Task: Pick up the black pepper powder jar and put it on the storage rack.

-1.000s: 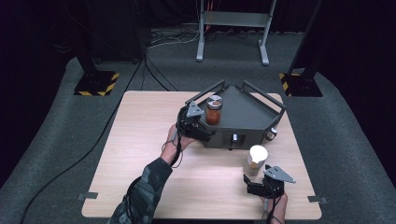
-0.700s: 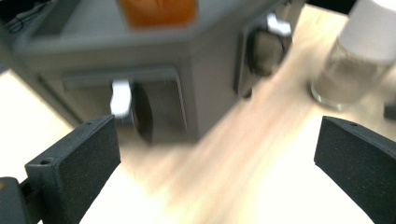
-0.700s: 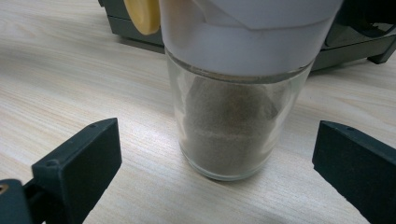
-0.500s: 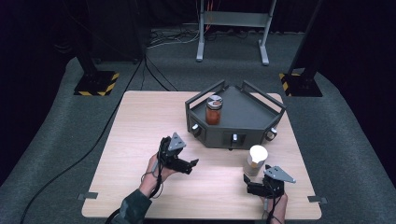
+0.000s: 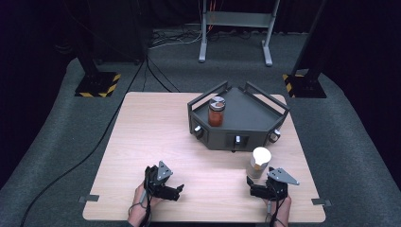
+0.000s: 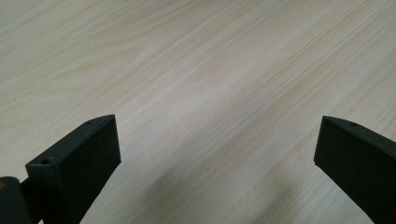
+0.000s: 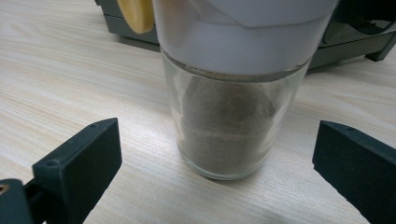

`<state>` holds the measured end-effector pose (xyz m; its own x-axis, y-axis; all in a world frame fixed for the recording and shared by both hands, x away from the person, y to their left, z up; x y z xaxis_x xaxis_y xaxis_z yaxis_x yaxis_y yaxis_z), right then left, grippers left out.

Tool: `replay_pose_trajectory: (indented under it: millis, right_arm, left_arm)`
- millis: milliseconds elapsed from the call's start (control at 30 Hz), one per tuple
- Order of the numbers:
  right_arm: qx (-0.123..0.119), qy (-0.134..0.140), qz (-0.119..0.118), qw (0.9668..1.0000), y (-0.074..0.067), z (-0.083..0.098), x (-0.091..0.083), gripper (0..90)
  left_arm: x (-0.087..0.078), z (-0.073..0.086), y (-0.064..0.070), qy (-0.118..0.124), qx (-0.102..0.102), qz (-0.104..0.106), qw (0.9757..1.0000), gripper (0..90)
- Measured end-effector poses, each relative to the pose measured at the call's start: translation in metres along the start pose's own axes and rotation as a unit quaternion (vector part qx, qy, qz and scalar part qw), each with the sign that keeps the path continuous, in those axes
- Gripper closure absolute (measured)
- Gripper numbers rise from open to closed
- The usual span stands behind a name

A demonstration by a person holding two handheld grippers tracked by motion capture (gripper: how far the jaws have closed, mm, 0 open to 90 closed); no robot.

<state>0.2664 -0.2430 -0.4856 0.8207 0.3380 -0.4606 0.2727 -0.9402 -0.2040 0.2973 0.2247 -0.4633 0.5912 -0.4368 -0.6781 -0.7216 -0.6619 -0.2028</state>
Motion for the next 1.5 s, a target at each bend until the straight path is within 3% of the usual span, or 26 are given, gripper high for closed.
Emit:
replay_pose_trajectory:
  millis: [200, 467, 733, 1067, 1267, 1500]
  right_arm:
    - [0.010, 0.008, 0.014, 0.9998, -0.001, 0.001, -0.001, 0.0]
    - [0.005, -0.003, 0.006, 1.0000, -0.005, -0.010, 0.003, 0.0]
    - [0.003, 0.006, 0.012, 0.9999, -0.010, -0.022, 0.015, 0.0]
    - [-0.002, 0.009, 0.014, 0.9999, -0.009, -0.027, 0.022, 0.6]
    - [0.005, 0.005, 0.012, 0.9999, -0.004, -0.027, 0.021, 20.9]
    - [-0.001, -0.001, -0.004, 1.0000, 0.002, -0.026, 0.021, 29.0]
  left_arm:
    - [0.003, 0.007, 0.007, -0.015, -0.003, -0.010, 0.9998, 0.1]
    - [0.007, 0.011, 0.006, -0.010, -0.016, 0.003, 0.9998, 0.2]
    - [0.008, 0.012, 0.002, -0.009, -0.025, 0.014, 0.9995, 0.2]
    - [0.009, 0.012, 0.002, -0.008, -0.024, 0.014, 0.9996, 0.2]
    - [0.009, 0.012, 0.002, -0.008, -0.025, 0.014, 0.9996, 0.2]
    - [0.008, 0.012, 0.002, -0.008, -0.026, 0.013, 0.9995, 0.3]
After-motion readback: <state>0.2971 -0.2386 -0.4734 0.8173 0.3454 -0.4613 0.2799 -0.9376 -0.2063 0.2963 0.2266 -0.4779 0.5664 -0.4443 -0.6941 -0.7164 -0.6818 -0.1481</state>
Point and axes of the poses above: each handheld gripper's, and its own axes: x roughly forward along the jaws, z roughly out of its underside, y roughly to its right, the point moved 6 cm from there along x, roughly forward along the jaws, and after that the axes turned 12 degrees about x, right-handed, at the moved point
